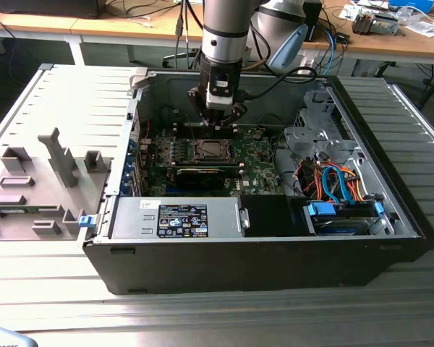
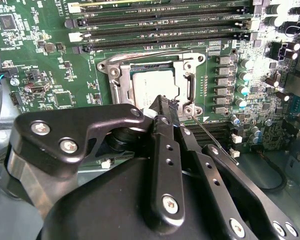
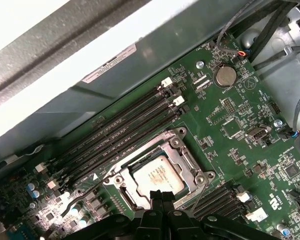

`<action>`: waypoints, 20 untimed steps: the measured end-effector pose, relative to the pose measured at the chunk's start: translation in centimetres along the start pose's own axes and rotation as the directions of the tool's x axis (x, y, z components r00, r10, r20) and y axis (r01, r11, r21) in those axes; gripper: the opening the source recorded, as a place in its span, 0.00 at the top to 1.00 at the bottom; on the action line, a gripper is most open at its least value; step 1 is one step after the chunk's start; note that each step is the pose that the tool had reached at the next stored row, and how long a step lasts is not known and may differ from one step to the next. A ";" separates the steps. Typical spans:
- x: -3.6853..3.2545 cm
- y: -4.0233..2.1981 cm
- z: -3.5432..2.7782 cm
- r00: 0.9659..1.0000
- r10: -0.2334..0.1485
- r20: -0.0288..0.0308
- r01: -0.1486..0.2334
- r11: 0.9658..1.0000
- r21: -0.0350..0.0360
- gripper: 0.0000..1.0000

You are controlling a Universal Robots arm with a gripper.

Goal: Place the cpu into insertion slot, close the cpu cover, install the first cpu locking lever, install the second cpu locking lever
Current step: 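Install the first cpu locking lever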

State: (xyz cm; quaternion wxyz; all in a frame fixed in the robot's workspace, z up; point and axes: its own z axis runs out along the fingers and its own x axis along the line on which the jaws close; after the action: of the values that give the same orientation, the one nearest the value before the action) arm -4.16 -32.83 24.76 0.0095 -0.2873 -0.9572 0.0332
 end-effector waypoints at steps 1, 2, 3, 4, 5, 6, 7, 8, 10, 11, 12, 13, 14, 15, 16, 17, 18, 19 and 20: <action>0.00 0.00 0.00 1.000 -0.004 0.000 0.004 1.000 0.000 0.89; 0.00 0.00 0.00 1.000 -0.008 0.001 0.008 1.000 0.000 0.89; 0.00 0.00 0.00 1.000 -0.011 0.001 0.011 1.000 0.000 0.89; 0.00 0.00 0.00 1.000 -0.013 0.001 0.013 1.000 0.000 0.89; 0.00 0.00 0.00 1.000 -0.019 0.001 0.019 1.000 0.000 0.89; 0.00 0.00 0.00 1.000 -0.023 0.001 0.023 1.000 0.000 0.89; 0.00 0.00 0.00 1.000 -0.026 0.001 0.026 1.000 -0.001 0.89; 0.00 0.00 0.01 1.000 -0.031 0.002 0.031 1.000 -0.001 0.89; 0.00 0.00 0.00 0.999 -0.036 0.002 0.036 0.999 -0.001 0.89; 0.00 0.00 0.00 0.999 -0.038 0.002 0.038 0.999 -0.001 0.89; 0.00 0.00 0.00 0.999 -0.040 0.002 0.040 0.999 -0.001 0.89; 0.00 0.00 0.00 0.999 -0.043 0.002 0.043 0.999 -0.001 0.89; 0.00 0.00 0.00 0.999 -0.046 0.003 0.046 0.999 -0.001 0.89; 0.00 0.00 0.00 0.999 -0.048 0.003 0.048 0.999 -0.001 0.89; 0.00 0.00 0.00 0.999 -0.050 0.003 0.050 0.999 -0.001 0.89; 0.00 0.00 0.00 0.999 -0.052 0.003 0.052 0.999 -0.001 0.89; 0.00 0.00 0.00 0.999 -0.053 0.003 0.053 0.999 -0.001 0.89; 0.00 0.00 0.00 0.999 -0.053 0.003 0.053 0.999 -0.001 0.89; 0.00 0.00 0.00 0.999 -0.053 0.003 0.053 0.999 -0.001 0.89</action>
State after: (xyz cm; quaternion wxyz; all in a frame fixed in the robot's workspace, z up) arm -4.16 -32.83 24.76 0.0088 -0.2619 -0.9645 0.0329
